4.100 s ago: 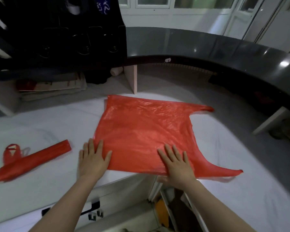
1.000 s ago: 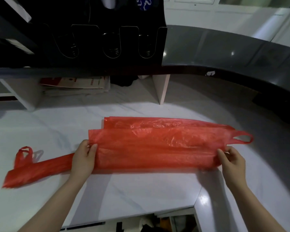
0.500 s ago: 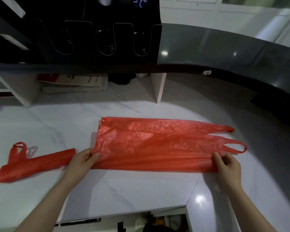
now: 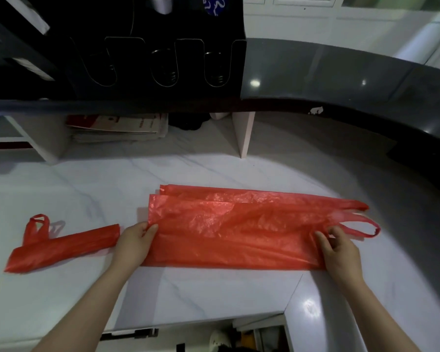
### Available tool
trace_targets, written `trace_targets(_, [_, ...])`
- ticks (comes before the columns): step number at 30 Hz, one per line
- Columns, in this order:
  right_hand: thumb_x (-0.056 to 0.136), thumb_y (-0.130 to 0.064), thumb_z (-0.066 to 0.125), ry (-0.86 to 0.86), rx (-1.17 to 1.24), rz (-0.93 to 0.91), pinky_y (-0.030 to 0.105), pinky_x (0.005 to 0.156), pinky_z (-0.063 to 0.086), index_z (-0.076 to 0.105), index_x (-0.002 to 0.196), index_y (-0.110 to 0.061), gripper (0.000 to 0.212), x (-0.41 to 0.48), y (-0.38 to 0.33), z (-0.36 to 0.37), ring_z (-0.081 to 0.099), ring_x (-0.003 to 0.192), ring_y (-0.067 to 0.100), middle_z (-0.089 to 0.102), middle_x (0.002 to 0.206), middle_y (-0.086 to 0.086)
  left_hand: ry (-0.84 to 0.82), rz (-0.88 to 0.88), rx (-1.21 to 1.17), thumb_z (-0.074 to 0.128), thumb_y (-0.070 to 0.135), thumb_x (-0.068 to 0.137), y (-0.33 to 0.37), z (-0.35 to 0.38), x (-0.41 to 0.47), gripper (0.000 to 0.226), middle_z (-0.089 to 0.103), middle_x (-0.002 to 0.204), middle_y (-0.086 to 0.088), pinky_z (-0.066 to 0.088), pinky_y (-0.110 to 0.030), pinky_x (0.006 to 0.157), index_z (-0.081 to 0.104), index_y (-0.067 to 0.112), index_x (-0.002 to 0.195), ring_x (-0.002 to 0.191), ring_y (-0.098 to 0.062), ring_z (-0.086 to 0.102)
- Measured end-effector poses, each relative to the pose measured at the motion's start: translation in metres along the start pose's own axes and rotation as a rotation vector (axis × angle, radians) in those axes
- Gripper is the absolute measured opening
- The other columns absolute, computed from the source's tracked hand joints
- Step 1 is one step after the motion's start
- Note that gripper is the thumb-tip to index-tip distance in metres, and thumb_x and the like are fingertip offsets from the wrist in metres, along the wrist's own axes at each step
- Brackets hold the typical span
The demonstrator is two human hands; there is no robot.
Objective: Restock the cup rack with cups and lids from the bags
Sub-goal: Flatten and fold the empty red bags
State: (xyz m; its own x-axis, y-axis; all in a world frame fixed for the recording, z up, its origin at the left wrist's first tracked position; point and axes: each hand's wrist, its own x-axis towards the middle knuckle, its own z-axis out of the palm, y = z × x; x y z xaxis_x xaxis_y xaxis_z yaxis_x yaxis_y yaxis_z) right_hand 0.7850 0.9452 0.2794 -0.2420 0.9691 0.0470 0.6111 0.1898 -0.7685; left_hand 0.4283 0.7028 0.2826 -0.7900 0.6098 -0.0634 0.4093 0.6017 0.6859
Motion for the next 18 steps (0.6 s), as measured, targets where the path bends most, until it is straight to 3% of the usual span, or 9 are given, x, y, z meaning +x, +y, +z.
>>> trace_targets(4, [0.091,-0.034,0.06,0.051,-0.082,-0.02,0.03,0.062,0.038,0.056,0.081,-0.03,0.011,0.001,0.007,-0.008,0.056,0.068,0.015,0.06,0.072,-0.014,0.059,0.024,-0.059,0.054,0.023,0.095,-0.001,0.001,-0.002,0.025,0.066,0.073,-0.005,0.036,-0.031,0.061,0.063,0.012,0.075,0.07,-0.023,0.06])
trace_targets(8, [0.093,-0.032,0.056,0.115,-0.13,-0.074,0.031,0.07,0.039,0.059,0.094,-0.026,0.006,0.007,0.005,-0.012,0.061,0.077,0.029,0.069,0.087,0.006,0.02,0.074,-0.127,0.053,0.023,0.096,0.006,-0.003,-0.001,0.021,0.069,0.078,0.0,0.043,-0.022,0.065,0.066,0.013,0.082,0.072,-0.014,0.061])
trace_targets(12, [0.095,-0.027,0.053,0.196,-0.116,-0.092,0.033,0.067,0.036,0.053,0.092,-0.026,0.004,0.013,0.003,-0.013,0.06,0.077,0.033,0.062,0.079,0.002,-0.07,0.037,-0.446,0.055,0.023,0.095,0.014,-0.009,0.002,0.011,0.071,0.093,0.008,0.047,-0.025,0.078,0.066,0.025,0.097,0.085,-0.005,0.065])
trace_targets(15, [0.096,-0.029,0.051,0.098,-0.251,-0.011,0.034,0.067,0.035,0.059,0.099,-0.015,0.017,0.022,0.011,-0.004,0.062,0.085,0.039,0.069,0.092,0.014,-0.129,-0.029,-0.227,0.06,0.023,0.092,0.01,0.002,0.008,0.014,0.068,0.106,0.0,0.045,-0.03,0.082,0.062,0.019,0.106,0.096,-0.016,0.063])
trace_targets(18, [0.096,-0.035,0.051,0.021,-0.42,0.059,0.035,0.067,0.035,0.062,0.098,-0.012,0.026,0.034,0.012,0.002,0.061,0.089,0.041,0.069,0.095,0.019,-0.031,-0.125,0.085,0.06,0.027,0.091,0.012,0.014,0.015,0.026,0.066,0.108,-0.013,0.035,-0.028,0.072,0.061,0.007,0.107,0.1,-0.03,0.06])
